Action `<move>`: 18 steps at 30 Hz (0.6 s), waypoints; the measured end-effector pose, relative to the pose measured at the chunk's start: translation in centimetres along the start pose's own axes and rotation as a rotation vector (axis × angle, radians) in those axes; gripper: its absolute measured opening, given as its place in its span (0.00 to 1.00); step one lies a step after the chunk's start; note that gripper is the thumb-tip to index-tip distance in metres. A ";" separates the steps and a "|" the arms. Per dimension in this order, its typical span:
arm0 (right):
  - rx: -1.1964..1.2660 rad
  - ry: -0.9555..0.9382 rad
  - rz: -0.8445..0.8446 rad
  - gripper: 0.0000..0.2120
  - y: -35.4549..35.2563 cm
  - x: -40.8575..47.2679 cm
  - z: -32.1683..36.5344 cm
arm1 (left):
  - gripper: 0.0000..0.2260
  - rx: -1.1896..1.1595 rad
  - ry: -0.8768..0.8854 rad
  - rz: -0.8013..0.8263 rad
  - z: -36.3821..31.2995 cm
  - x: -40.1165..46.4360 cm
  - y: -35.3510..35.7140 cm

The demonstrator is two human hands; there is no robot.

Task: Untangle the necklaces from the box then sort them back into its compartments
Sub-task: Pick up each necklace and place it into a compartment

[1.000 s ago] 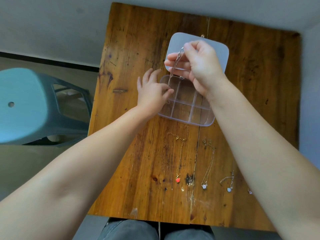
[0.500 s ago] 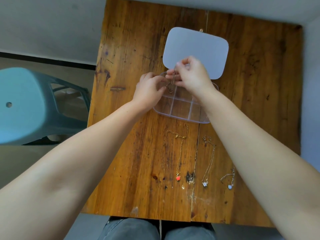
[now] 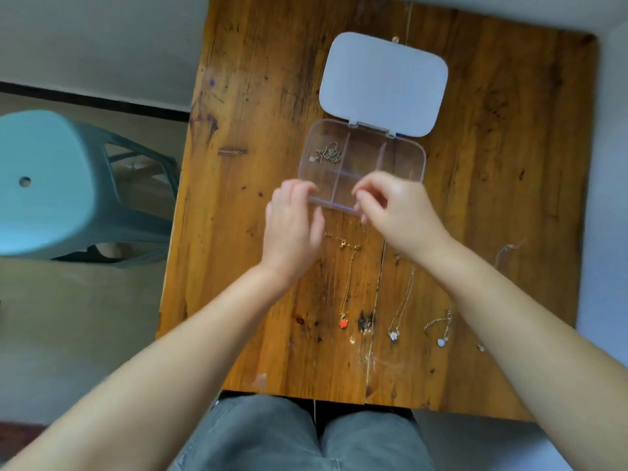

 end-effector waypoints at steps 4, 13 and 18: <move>-0.248 0.039 0.159 0.12 5.4 -5.1 -3.6 | 0.06 -0.040 -0.204 0.229 0.1 -8.8 4.0; -0.416 -0.092 0.057 0.07 7.6 -4.1 -5.1 | 0.10 0.353 -0.116 0.342 0.4 -15.3 8.0; -0.330 -0.109 0.099 0.05 6.9 -4.5 -4.5 | 0.05 0.239 -0.071 0.337 -0.3 -14.7 7.6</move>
Point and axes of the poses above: each hand's wrist, its own x-axis towards the middle knuckle, its own y-axis out of the palm, z = x × y, the point moved 7 cm from there along x, towards the middle knuckle, and after that the axes turned 6 degrees about -x, right-handed, at the moved point
